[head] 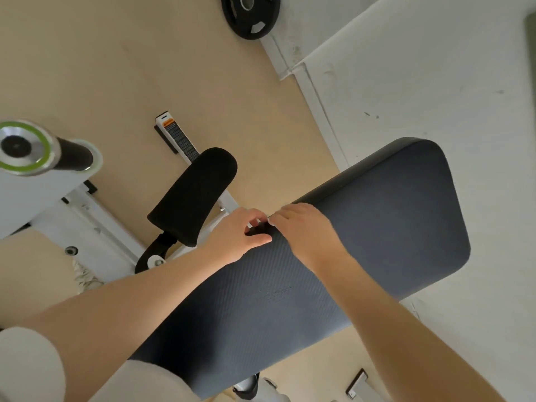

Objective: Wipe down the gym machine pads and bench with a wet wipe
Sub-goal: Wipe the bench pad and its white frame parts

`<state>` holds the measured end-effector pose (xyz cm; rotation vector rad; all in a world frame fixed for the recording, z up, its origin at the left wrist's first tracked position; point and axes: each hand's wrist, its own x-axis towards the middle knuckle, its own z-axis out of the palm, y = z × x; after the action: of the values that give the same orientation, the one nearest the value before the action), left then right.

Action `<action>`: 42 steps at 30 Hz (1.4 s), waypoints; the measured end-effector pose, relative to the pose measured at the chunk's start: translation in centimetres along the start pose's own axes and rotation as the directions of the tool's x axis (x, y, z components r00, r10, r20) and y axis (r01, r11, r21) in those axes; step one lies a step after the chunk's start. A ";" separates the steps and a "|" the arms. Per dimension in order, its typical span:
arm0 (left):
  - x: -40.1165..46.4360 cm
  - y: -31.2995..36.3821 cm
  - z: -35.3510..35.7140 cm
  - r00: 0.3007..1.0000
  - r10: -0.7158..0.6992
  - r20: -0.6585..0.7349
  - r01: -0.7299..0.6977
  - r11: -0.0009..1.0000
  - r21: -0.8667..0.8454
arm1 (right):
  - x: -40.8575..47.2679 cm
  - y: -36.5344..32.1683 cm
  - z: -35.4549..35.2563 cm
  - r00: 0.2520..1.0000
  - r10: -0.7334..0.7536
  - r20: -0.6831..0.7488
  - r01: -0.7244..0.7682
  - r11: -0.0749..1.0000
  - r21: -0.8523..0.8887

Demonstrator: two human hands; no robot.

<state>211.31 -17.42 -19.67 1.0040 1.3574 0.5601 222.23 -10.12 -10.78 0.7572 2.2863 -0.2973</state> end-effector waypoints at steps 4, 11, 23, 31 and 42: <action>0.4 0.0 -0.1 1.000 0.003 0.020 -0.002 1.000 -0.024 | -0.2 5.3 -2.1 0.997 0.061 -0.048 -0.064 0.996 -0.063; 2.1 2.3 0.3 0.996 0.085 0.037 -0.085 0.996 -0.023 | -0.8 12.1 -5.8 0.847 0.407 -0.342 -0.467 0.877 -0.113; 6.7 12.4 0.4 0.955 0.291 -0.052 -0.289 0.957 0.036 | -3.0 17.0 -5.6 0.720 0.450 -0.528 -0.395 0.892 0.221; 10.3 21.4 2.9 0.834 0.546 0.081 -0.507 0.699 0.504 | -11.4 22.5 -1.4 0.465 0.847 -0.258 -0.416 0.467 0.780; 10.6 23.8 5.0 0.886 0.460 0.063 -0.273 0.406 0.872 | -8.5 22.2 -2.5 0.585 0.735 -0.342 -0.171 0.524 0.834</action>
<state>222.98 1.82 -5.72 2.2025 1.6199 0.2464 239.04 4.99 -3.10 2.2574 2.3800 -0.8097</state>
